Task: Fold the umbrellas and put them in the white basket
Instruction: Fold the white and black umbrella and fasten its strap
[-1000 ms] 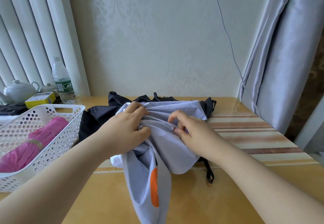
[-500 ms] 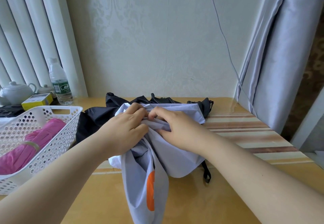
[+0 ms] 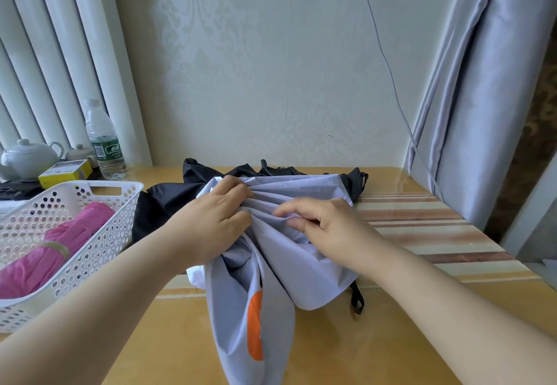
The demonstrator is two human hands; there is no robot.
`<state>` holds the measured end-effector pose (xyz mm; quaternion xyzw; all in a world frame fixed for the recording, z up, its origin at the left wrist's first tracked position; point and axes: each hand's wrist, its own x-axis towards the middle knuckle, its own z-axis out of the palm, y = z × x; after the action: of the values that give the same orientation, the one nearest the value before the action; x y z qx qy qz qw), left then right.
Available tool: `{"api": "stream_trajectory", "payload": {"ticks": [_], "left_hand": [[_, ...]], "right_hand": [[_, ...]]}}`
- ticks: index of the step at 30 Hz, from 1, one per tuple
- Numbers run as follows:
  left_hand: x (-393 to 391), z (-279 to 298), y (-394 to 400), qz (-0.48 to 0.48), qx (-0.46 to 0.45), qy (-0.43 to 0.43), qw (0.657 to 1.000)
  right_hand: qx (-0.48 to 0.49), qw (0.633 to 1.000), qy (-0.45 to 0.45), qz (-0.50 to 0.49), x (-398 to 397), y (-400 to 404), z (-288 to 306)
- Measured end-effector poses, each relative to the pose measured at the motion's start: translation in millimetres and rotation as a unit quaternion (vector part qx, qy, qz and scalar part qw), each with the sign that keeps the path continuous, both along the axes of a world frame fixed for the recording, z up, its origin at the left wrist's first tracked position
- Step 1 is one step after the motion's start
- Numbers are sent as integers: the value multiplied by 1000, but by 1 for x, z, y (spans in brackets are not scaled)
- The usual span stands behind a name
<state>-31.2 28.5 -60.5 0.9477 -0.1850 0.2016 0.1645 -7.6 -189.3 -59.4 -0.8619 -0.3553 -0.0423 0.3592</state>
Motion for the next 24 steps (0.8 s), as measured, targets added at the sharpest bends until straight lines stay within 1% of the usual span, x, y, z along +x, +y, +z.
{"api": "stream_trajectory", "payload": {"ticks": [3,4,6,9,12,14,17,19,22,23,24], "left_hand": [[-2,2,0,-6,-20,31,999],[-2,2,0,-14,-20,35,999],[-2,1,-2,-34,-15,0,999],[2,0,-3,-37,-10,-12,999],[6,-1,-1,-18,-8,-2,1000],[7,-3,0,1,-14,9,1000],[8,-5,2,-4,3,2,1000],[8,-4,5,8,-2,4,1000],[11,-4,14,38,-27,17,999],[11,-4,17,43,-36,21,998],[12,-5,18,43,-46,24,998]], "right_hand": [[23,999,15,-32,5,0,-8],[15,998,25,-47,7,0,-9],[-34,997,22,-61,9,1,-6],[-76,996,-16,-46,5,7,6],[-120,989,-66,-48,6,13,13],[-116,989,-80,-50,8,13,12],[-92,993,-53,-51,8,4,9],[-77,995,-37,-43,8,-12,8],[-123,989,-58,-62,13,-46,2],[-116,989,-41,-81,15,-55,-2],[-84,991,-3,-104,14,-60,-4]]}}
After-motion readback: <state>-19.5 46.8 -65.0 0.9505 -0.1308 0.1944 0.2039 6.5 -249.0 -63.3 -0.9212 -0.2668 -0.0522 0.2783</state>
